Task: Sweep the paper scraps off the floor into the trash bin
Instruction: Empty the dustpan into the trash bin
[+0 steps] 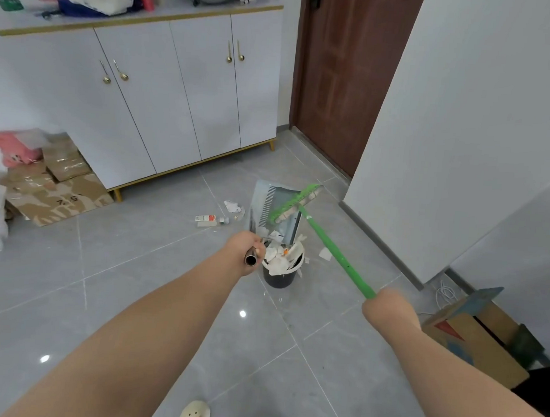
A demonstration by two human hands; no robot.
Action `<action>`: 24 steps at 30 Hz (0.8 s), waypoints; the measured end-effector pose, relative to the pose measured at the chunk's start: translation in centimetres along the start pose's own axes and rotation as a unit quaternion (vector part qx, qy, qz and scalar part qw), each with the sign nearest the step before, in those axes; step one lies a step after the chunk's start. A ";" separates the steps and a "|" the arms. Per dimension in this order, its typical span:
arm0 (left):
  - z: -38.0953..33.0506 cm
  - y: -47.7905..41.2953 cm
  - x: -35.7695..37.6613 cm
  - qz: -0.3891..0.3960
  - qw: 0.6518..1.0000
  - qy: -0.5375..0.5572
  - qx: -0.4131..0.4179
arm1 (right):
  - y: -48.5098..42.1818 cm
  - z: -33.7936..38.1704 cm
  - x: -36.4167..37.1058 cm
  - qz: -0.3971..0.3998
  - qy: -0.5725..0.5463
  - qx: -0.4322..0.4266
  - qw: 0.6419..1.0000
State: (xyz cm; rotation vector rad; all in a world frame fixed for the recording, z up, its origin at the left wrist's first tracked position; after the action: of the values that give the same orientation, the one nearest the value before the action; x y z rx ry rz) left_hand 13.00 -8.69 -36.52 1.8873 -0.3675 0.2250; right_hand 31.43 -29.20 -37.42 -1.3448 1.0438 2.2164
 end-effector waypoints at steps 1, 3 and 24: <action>0.0 0.0 0.2 0.011 1.000 0.014 0.000 | 0.1 0.6 0.7 0.004 0.006 -0.005 1.000; 0.2 -0.1 0.6 0.026 0.999 0.038 -0.002 | 0.4 1.6 2.5 0.012 0.020 -0.016 1.000; 0.3 1.0 -0.7 -0.066 0.995 -0.077 0.021 | 0.0 -0.8 3.5 0.038 0.127 -0.004 0.991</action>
State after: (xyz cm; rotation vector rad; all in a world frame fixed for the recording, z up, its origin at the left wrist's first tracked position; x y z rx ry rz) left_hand 12.00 -9.23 -35.97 1.9671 -0.3418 -0.0025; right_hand 30.16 -30.07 -40.71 -1.6487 1.1917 2.1451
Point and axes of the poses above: each hand's wrist, its own y-axis away from the middle knuckle, its own x-axis out of the palm, z = x × y, the point moved 2 cm from there along -y, towards the middle knuckle, and after that the axes turned 15 degrees about -x, right-handed, at the moved point
